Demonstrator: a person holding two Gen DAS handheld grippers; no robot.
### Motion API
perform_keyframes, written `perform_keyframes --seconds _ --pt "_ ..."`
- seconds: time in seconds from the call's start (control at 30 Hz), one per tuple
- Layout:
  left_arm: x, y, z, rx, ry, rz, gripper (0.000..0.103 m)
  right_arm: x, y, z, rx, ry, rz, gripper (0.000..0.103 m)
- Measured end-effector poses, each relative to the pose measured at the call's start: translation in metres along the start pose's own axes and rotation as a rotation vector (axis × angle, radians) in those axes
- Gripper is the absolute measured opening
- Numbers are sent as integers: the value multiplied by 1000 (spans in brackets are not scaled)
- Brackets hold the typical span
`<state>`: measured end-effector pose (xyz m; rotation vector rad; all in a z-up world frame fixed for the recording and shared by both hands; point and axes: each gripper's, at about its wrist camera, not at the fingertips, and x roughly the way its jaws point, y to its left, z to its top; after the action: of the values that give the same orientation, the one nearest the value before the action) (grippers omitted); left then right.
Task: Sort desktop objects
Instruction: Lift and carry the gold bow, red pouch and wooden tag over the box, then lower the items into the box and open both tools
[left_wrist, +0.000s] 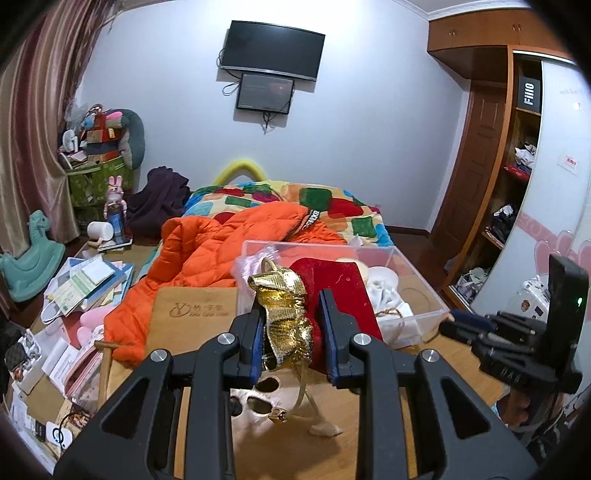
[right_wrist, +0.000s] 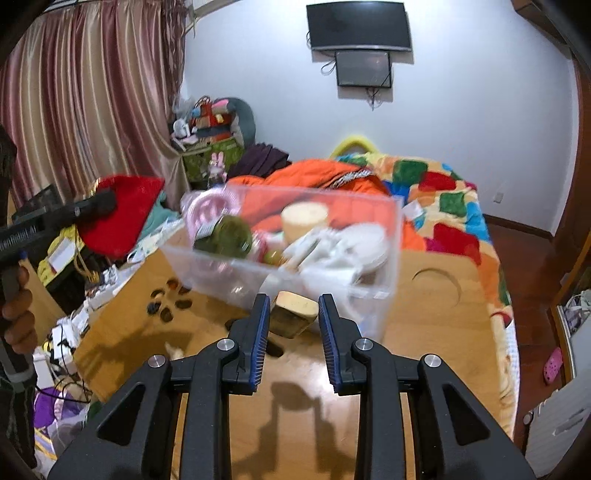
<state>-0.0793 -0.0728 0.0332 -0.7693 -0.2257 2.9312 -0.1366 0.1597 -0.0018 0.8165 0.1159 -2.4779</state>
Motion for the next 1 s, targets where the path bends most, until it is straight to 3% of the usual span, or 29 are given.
perform_keyframes --seconds 0.33,0.77,0.93,1.0 --pt "30 -6 30 27 7 8 26 9 -26 36 35 -53 -25 24" --pt "96 -9 33 40 102 -11 26 55 -24 53 11 -14 -10 25" --pt "106 -7 29 43 139 -28 34 70 -11 53 -39 14 -26 29" --pt "106 -8 28 51 136 -18 44 69 -7 52 -62 9 -29 40"
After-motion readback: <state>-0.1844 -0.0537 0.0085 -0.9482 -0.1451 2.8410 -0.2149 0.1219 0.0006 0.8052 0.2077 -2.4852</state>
